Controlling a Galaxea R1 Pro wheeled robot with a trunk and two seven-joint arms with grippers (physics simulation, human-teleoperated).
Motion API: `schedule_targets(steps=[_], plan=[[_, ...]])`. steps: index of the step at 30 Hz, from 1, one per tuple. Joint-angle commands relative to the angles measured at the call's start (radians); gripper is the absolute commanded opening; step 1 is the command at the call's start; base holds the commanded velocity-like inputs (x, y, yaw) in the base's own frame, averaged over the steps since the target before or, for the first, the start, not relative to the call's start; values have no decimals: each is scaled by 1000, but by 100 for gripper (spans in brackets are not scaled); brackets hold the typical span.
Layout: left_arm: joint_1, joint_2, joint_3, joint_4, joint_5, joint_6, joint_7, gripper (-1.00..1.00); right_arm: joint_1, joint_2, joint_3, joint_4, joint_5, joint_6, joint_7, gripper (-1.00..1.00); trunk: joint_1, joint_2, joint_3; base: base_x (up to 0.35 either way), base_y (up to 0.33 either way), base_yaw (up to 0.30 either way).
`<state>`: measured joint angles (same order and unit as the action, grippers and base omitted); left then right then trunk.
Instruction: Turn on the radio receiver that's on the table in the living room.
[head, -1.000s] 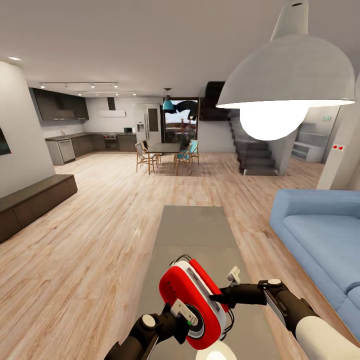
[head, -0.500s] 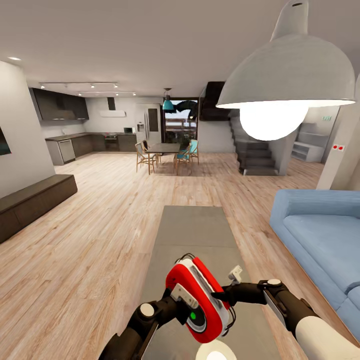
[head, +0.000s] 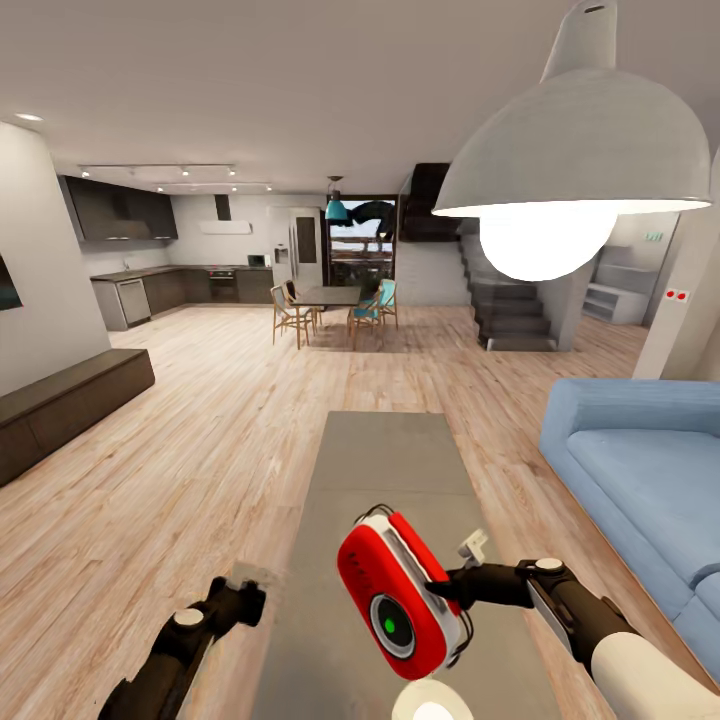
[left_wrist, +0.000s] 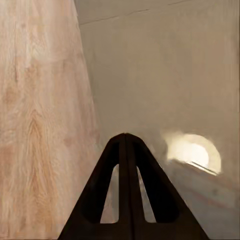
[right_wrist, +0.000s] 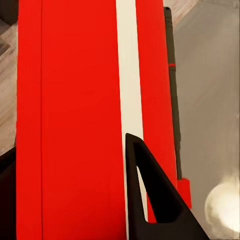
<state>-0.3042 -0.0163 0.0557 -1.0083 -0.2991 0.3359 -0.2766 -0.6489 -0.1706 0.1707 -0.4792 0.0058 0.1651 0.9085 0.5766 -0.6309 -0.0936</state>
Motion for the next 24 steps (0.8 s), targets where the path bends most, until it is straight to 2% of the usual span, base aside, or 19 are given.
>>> schedule_targets(steps=[1,3,5,8,13,17,20,22,24], plan=[[0,7,67,4,2,-1,12,-100,0,0,0,-1,-7,-2,-16,-100,0,0,0,0,0,0],[0,12,181,8,0,-3,39,-100,0,0,0,-1,-7,-20,-52,-100,0,0,0,0,0,0],[0,16,266,10,-1,-7,58,-100,0,0,0,-1,-7,-35,-85,-100,0,0,0,0,0,0],[0,17,321,11,-1,-11,67,-100,0,0,0,-1,-7,-42,-139,-100,0,0,0,0,0,0],[0,15,343,14,-2,-14,71,-100,0,0,0,-1,-7,-46,-305,-100,0,0,0,0,0,0],[0,14,344,16,-2,-14,71,-100,0,0,0,-2,-7,-42,-373,-100,0,0,0,0,0,0],[0,15,346,15,1,-18,70,-100,0,1,1,-2,-5,-37,-470,-100,0,0,0,0,0,0],[0,14,346,15,2,-40,69,-100,0,3,3,-3,-5,-34,-545,-100,0,0,0,0,0,0],[0,10,347,16,2,-78,68,-100,0,4,5,-3,-4,-33,-586,-100,0,0,0,0,0,0]])
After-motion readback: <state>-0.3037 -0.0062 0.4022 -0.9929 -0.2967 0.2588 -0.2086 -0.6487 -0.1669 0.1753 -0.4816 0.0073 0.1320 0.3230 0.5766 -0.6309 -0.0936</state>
